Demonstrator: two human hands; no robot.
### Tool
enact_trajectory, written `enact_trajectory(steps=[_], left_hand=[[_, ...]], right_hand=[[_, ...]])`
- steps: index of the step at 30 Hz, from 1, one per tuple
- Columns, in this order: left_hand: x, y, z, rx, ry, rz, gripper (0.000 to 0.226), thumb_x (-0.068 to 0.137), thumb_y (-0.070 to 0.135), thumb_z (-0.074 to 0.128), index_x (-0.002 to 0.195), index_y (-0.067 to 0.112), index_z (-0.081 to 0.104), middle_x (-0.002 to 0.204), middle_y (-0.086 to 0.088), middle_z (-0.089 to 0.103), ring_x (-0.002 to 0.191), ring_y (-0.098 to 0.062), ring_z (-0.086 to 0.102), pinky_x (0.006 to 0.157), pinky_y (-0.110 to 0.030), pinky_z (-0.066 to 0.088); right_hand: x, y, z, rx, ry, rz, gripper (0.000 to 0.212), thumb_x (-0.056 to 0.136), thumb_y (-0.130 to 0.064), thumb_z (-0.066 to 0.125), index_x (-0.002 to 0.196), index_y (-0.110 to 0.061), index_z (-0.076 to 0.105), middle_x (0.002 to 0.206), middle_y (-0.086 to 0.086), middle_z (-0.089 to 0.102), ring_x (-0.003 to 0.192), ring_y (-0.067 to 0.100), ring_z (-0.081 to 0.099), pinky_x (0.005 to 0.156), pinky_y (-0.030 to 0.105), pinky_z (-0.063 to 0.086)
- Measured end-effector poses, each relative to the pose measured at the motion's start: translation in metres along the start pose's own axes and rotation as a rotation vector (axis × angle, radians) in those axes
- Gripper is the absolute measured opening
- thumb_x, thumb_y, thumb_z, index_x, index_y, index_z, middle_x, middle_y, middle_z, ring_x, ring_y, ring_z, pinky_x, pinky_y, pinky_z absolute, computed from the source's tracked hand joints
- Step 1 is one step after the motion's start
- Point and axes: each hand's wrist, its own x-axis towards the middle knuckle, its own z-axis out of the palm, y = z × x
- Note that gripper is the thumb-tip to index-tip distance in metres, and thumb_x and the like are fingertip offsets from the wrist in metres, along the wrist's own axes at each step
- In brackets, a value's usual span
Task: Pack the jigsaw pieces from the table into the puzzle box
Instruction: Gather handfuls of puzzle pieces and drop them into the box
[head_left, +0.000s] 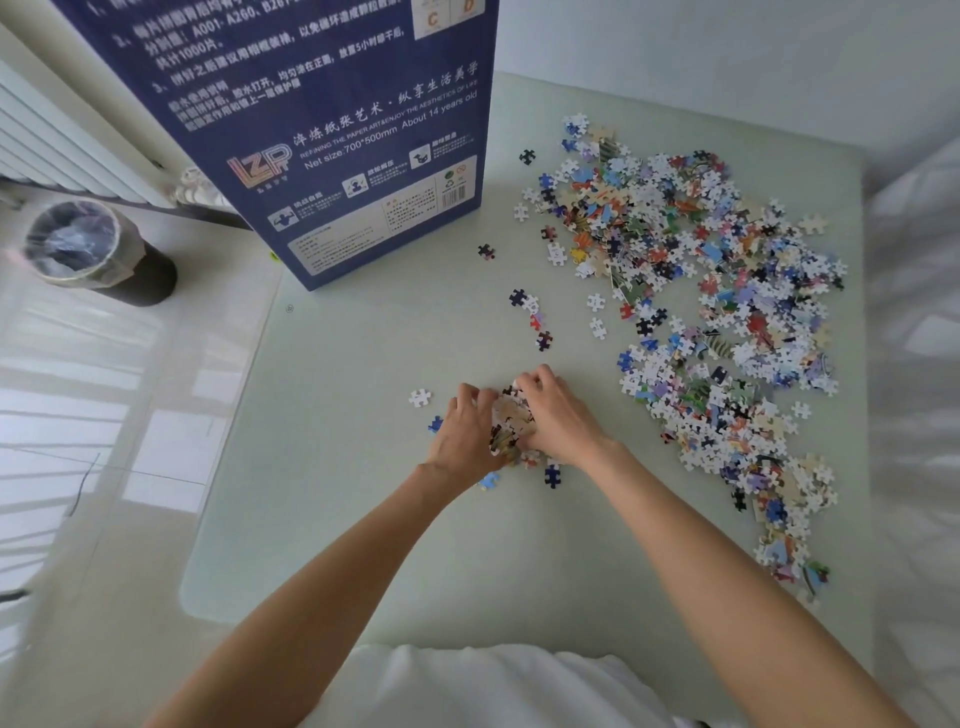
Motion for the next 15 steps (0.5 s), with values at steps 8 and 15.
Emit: enact_trajectory(steps=[8, 15], left_hand=[[0.002, 0.003, -0.003, -0.085, -0.033, -0.053, 0.077, 0.069, 0.029, 0.081, 0.131, 0.013, 0.039, 0.12, -0.012, 0.044, 0.109, -0.028, 0.049, 0.089, -0.031, 0.041], [0.004, 0.003, -0.003, -0.064, -0.046, -0.055, 0.073, 0.072, 0.028, 0.078, 0.132, 0.014, 0.039, 0.115, -0.012, 0.049, 0.109, -0.026, 0.046, 0.09, -0.032, 0.04]], right_hand=[[-0.008, -0.001, 0.007, 0.139, 0.032, 0.049, 0.056, 0.073, -0.012, 0.072, 0.12, -0.012, 0.042, 0.114, 0.007, 0.051, 0.099, 0.027, 0.052, 0.07, 0.032, 0.043], [-0.012, 0.007, 0.004, 0.288, 0.035, 0.04, 0.038, 0.076, -0.013, 0.072, 0.109, -0.011, 0.056, 0.105, 0.002, 0.056, 0.091, 0.021, 0.054, 0.068, 0.028, 0.037]])
